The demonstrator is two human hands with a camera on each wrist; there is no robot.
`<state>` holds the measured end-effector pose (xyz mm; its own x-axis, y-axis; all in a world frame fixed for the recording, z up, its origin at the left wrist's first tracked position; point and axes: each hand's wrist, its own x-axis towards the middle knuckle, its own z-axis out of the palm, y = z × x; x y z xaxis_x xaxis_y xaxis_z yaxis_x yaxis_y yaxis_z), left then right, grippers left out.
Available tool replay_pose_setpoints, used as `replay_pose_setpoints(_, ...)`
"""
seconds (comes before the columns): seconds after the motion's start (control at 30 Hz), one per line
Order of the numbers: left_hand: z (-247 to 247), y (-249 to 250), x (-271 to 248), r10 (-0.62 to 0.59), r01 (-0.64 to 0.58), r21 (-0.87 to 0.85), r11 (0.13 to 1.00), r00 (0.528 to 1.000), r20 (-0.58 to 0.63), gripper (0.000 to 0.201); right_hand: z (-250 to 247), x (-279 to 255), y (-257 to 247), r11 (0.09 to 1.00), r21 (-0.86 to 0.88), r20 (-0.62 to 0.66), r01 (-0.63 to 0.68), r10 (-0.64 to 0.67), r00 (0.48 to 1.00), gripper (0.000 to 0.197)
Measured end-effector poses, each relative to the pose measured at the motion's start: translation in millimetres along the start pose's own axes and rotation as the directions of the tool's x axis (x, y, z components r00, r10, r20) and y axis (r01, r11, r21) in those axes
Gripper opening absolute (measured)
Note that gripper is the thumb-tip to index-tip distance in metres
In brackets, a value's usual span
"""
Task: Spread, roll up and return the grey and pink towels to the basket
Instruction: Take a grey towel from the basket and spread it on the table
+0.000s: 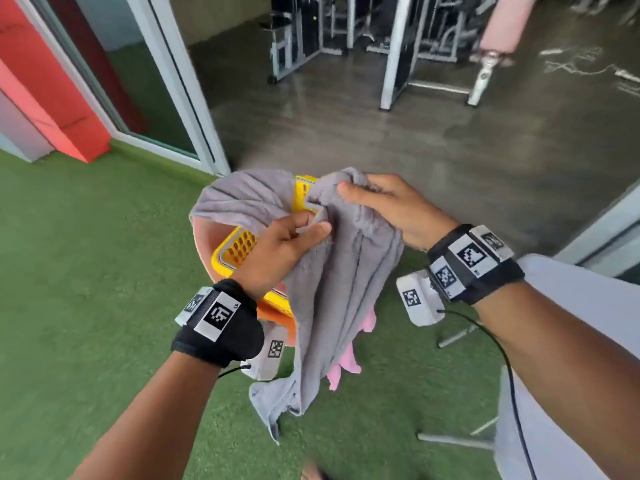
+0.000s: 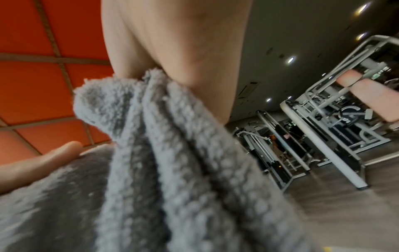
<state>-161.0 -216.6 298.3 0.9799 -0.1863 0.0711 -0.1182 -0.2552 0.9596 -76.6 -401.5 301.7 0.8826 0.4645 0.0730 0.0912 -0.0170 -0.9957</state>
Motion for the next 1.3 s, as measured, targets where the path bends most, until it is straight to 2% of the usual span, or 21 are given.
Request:
replay_pose_setpoints(0.07, 30.5, 2.6, 13.9, -0.015, 0.015, 0.007, 1.000, 1.000, 0.022, 0.043, -42.3, 3.0, 3.7, 0.999, -0.051, -0.045, -0.002, 0.000, 0.999, 0.012)
replay_pose_setpoints(0.2, 84.4, -0.3, 31.9, -0.086, 0.086, 0.011, 0.996, 0.996, -0.020, 0.035, -139.7, 14.0, 15.4, 0.970, -0.235, -0.130, -0.058, 0.028, 0.991, 0.040)
replay_pose_setpoints(0.33, 129.1, -11.4, 27.5, -0.144, 0.154, 0.058, 0.986, 0.978, -0.150, 0.029, -241.7, 25.2, 44.4, 0.858, -0.502, -0.184, -0.104, 0.011, 0.983, 0.048)
replay_pose_setpoints(0.43, 166.4, -25.6, 5.0, -0.212, 0.225, 0.012, 0.974, 0.933, -0.290, 0.024, -304.7, 35.6, 79.8, 0.753, -0.646, -0.191, -0.129, 0.004, 0.982, 0.048)
replay_pose_setpoints(0.5, 198.7, -35.2, -18.2, -0.256, 0.271, -0.009, 0.962, 0.897, -0.361, 0.020, -333.3, 37.4, 96.2, 0.708, -0.693, -0.192, -0.137, 0.002, 0.981, 0.059)
replay_pose_setpoints(0.53, 215.6, -40.7, -30.3, -0.285, 0.309, -0.001, 0.951, 0.875, -0.391, 0.019, -346.3, 37.3, 104.1, 0.690, -0.712, -0.182, -0.131, -0.001, 0.983, 0.063)
replay_pose_setpoints(0.6, 252.3, -52.5, -54.8, -0.373, 0.405, -0.025, 0.914, 0.816, -0.441, 0.018, -369.7, 36.2, 118.6, 0.623, -0.773, -0.150, -0.123, 0.010, 0.989, 0.058)
replay_pose_setpoints(0.67, 288.4, -71.5, -75.0, -0.448, 0.496, -0.012, 0.868, 0.773, -0.449, 0.026, -390.9, 35.9, 134.4, 0.549, -0.833, -0.070, -0.071, 0.023, 0.997, 0.052)
replay_pose_setpoints(0.73, 326.6, -96.6, -83.7, -0.507, 0.588, 0.076, 0.805, 0.749, -0.427, 0.035, -408.0, 31.6, 152.5, 0.462, -0.887, 0.050, 0.007, 0.081, 0.995, 0.052)
replay_pose_setpoints(0.77, 347.0, -110.3, -86.3, -0.538, 0.626, 0.125, 0.770, 0.742, -0.400, 0.034, -414.1, 26.4, 162.7, 0.407, -0.912, 0.114, 0.047, 0.141, 0.983, 0.051)
replay_pose_setpoints(0.83, 396.5, -133.6, -86.8, -0.612, 0.675, 0.196, 0.712, 0.732, -0.298, 0.024, -428.1, 9.4, 192.1, 0.306, -0.944, 0.223, 0.127, 0.302, 0.927, 0.046)
replay_pose_setpoints(0.9, 452.1, -147.2, -84.7, -0.689, 0.690, 0.269, 0.672, 0.716, -0.117, 0.008, -454.7, -13.2, 232.6, 0.186, -0.973, 0.212, 0.139, 0.463, 0.861, 0.036)
replay_pose_setpoints(0.97, 510.2, -146.6, -85.6, -0.725, 0.657, 0.351, 0.667, 0.682, 0.102, 0.013, -501.2, -38.4, 284.0, 0.074, -0.993, 0.119, 0.094, 0.575, 0.809, 0.027)
replay_pose_setpoints(1.03, 558.5, -137.5, -83.4, -0.734, 0.637, 0.365, 0.679, 0.601, 0.316, 0.012, -550.3, -74.0, 318.9, -0.106, -0.992, -0.018, 0.072, 0.668, 0.744, 0.017)
replay_pose_setpoints(1.07, 577.6, -130.9, -80.5, -0.723, 0.629, 0.361, 0.688, 0.555, 0.412, 0.017, -570.1, -92.9, 324.7, -0.218, -0.974, -0.102, 0.061, 0.664, 0.741, 0.020)
replay_pose_setpoints(1.13, 606.1, -118.0, -69.7, -0.655, 0.578, 0.350, 0.737, 0.482, 0.582, 0.029, -596.9, -123.6, 322.7, -0.359, -0.933, -0.241, -0.025, 0.572, 0.784, 0.021)
replay_pose_setpoints(1.17, 614.8, -113.5, -63.4, -0.625, 0.520, 0.374, 0.768, 0.484, 0.612, 0.034, -604.7, -135.7, 321.9, -0.399, -0.914, -0.288, -0.074, 0.509, 0.811, 0.021)
replay_pose_setpoints(1.2, 619.5, -111.6, -56.4, -0.620, 0.435, 0.442, 0.785, 0.531, 0.578, 0.037, -608.8, -142.2, 324.6, -0.414, -0.903, -0.308, -0.115, 0.437, 0.845, 0.023)
replay_pose_setpoints(1.23, 620.2, -112.7, -49.0, -0.618, 0.339, 0.549, 0.764, 0.629, 0.472, 0.037, -605.9, -147.1, 325.6, -0.373, -0.916, -0.295, -0.150, 0.369, 0.882, 0.026)
replay_pose_setpoints(1.27, 619.1, -120.0, -45.1, -0.586, 0.258, 0.644, 0.720, 0.722, 0.367, 0.041, -598.7, -151.6, 330.1, -0.235, -0.958, -0.231, -0.162, 0.305, 0.924, 0.029)
replay_pose_setpoints(1.3, 616.0, -127.3, -41.2, -0.536, 0.179, 0.719, 0.672, 0.787, 0.305, 0.057, -586.7, -157.8, 336.4, -0.038, -0.988, -0.156, -0.151, 0.264, 0.952, 0.034)
